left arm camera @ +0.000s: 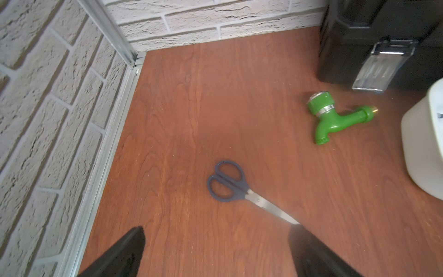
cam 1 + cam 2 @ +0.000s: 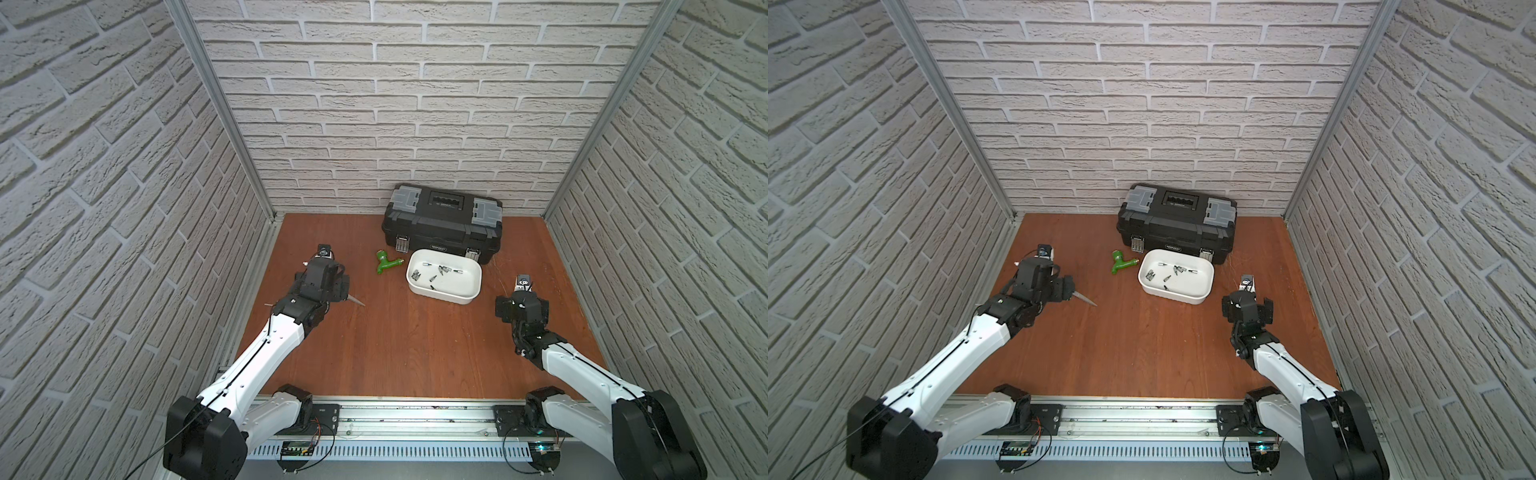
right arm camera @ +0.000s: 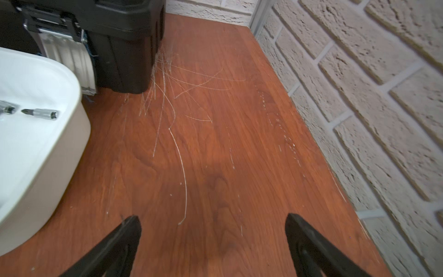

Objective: Put the bit on the desktop into the storage box
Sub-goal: Reset both arms

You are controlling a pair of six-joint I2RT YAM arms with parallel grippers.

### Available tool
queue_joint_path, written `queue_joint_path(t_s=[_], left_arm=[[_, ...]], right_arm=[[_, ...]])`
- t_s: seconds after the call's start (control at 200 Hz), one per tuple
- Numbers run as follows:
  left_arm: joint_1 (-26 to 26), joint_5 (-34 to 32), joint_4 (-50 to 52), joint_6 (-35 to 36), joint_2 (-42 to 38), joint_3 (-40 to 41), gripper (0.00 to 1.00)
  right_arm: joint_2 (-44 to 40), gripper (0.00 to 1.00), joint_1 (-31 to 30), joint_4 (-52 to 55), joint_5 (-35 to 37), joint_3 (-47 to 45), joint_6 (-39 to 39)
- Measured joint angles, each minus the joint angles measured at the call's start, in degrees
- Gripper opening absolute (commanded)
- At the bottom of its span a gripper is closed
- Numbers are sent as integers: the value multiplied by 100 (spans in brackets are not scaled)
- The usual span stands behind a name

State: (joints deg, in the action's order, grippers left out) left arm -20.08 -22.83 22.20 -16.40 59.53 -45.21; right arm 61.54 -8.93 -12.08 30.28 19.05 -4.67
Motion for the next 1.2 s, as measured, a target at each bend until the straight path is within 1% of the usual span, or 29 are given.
queue_joint_path(t_s=[0.13, 0.245, 0.385, 0.52, 0.575, 0.675, 0.89, 1.08, 1.2], left_arm=[[286, 120, -50, -199, -614, 531, 98], [422, 85, -201, -337, -1150, 955, 98], [470, -140, -498, -404, -1650, 1344, 98], [479, -354, -769, -369, -1969, 1624, 98], [492, -407, -879, -326, -2057, 1698, 98], [507, -463, -1040, -234, -2114, 1781, 98], [546, -669, -1224, -48, -2044, 1882, 98], [675, -940, -1530, 76, -1888, 2024, 98], [920, -1049, -1871, 142, -1602, 2162, 98]], right_arm=[[258, 98, 63, -734, -376, -48, 157], [586, 98, 127, -1338, -691, -48, 280], [1130, 98, 160, -1989, -1117, -28, 433], [1539, 98, 166, -2218, -1399, 136, 640], [1648, 98, 186, -2470, -1497, 153, 715], [2000, 98, 284, -2981, -1639, 153, 804], [2498, 98, 605, -3379, -2004, 157, 787], [2549, 98, 835, -3329, -2308, 282, 654], [2549, 98, 911, -3340, -2415, 341, 595]])
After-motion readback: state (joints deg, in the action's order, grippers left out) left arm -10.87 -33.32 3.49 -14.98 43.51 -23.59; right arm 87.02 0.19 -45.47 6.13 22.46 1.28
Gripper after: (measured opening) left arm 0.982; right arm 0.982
